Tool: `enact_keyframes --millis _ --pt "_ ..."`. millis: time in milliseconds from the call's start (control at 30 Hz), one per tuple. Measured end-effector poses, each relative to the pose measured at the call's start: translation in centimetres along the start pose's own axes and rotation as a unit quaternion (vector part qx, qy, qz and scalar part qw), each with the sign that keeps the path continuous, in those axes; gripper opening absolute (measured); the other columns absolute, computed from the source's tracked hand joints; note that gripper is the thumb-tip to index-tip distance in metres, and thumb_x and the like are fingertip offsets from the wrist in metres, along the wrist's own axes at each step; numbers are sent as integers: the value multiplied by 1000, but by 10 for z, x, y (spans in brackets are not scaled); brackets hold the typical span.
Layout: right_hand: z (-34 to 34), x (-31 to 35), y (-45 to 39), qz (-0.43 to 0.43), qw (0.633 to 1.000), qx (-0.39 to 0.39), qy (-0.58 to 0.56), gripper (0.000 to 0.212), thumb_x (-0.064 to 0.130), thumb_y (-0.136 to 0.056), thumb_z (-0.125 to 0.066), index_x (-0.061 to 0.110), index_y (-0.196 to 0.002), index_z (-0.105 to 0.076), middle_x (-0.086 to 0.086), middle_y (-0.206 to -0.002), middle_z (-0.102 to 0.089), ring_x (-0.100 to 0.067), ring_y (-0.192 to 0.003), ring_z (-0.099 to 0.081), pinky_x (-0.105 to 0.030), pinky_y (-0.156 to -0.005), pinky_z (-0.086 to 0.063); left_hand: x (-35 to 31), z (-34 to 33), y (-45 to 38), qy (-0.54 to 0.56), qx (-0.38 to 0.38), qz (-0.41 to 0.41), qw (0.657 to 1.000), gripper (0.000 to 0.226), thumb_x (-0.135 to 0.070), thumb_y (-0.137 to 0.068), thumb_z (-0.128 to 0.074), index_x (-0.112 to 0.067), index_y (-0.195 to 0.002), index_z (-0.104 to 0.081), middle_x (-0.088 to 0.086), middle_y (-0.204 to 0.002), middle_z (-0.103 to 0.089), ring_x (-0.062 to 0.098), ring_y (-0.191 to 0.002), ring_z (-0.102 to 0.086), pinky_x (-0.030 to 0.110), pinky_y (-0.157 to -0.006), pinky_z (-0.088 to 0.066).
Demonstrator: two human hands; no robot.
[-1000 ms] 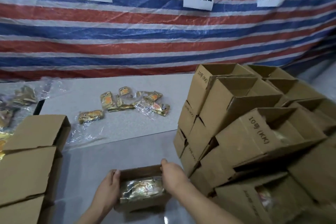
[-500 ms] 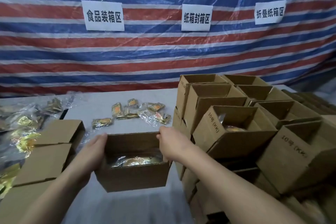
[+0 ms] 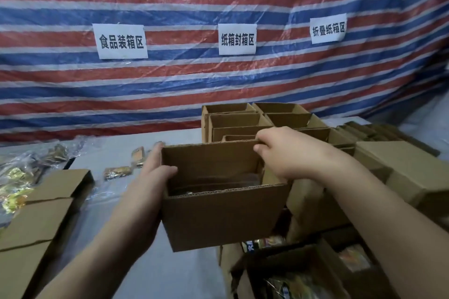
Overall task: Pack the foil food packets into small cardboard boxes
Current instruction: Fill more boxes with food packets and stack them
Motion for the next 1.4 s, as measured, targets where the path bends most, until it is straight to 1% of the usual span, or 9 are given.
enact_keyframes --millis 133,300,400,633,767,900,1033,1200,1400 --pt "3 -45 7 -37 998 -25 40 24 28 -103 -50 25 -125 -58 9 -93 -57 -4 -75 -54 -19 -56 -40 24 -50 -6 -23 18 19 999 43 -17 -100 -33 -47 -126 -51 -5 -121 -59 19 -108 -60 45 -94 -52" --pt "-3 -79 3 -68 991 -60 95 24 24 -101 -56 20 -124 -55 3 -91 -54 -7 -68 -50 -20 -51 -35 51 -80 -25 -36 29 24 999 52 -16 -92 -30 -36 -139 -42 2 -133 -57 23 -116 -58 49 -97 -51" --pt "-9 -87 -2 -66 985 -79 138 27 21 -98 -61 18 -124 -54 3 -90 -51 -13 -75 -51 -22 -57 -41 61 -90 -35 -40 26 31 998 57 -21 -89 -29 -39 -142 -38 5 -142 -49 27 -125 -51 51 -103 -46" --pt "-24 -101 -30 -66 968 -104 220 42 26 -94 -67 20 -131 -49 3 -84 -47 -13 -62 -46 -21 -41 -28 72 -105 -56 -56 10 48 997 61 -24 -91 -25 -43 -149 -26 0 -155 -34 25 -140 -36 52 -113 -34" --pt "-33 -109 -39 -75 964 -97 237 46 27 -93 -69 22 -133 -47 4 -86 -49 -12 -63 -50 -20 -41 -31 72 -114 -56 -50 27 46 997 59 -20 -96 -27 -44 -150 -22 1 -149 -41 26 -132 -44 51 -109 -40" --pt "-39 -113 -41 -67 959 -99 259 35 29 -95 -66 25 -126 -52 5 -87 -55 -11 -64 -55 -19 -43 -34 74 -116 -54 -53 35 17 998 57 -22 -99 -30 -48 -149 -17 -2 -150 -40 25 -133 -43 52 -110 -39" --pt "-40 -113 -40 -62 959 -103 257 32 32 -95 -65 26 -123 -53 4 -89 -56 -12 -71 -60 -21 -53 -43 80 -117 -56 -55 36 14 998 56 -26 -100 -31 -49 -149 -16 -3 -150 -39 24 -134 -43 51 -111 -38" --pt "-41 -111 -39 -52 962 -101 249 40 31 -93 -67 27 -130 -51 3 -105 -61 -13 -84 -64 -22 -56 -43 84 -121 -56 -82 19 13 996 61 -29 -96 -29 -46 -152 -10 -4 -157 -30 23 -142 -32 51 -116 -30" --pt "-40 -105 -39 -65 968 -45 238 55 24 -91 -70 28 -140 -44 2 -112 -63 -14 -87 -64 -22 -58 -48 85 -116 -58 -65 31 20 997 57 -40 -97 -35 -46 -151 -15 -5 -154 -33 21 -138 -37 49 -114 -34"
Point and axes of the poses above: each hand's wrist, its own y-axis away from the middle knuckle, its own z-axis out of the back of the hand, x = y × z, the point moved 2 cm from there along -y, towards the middle knuckle
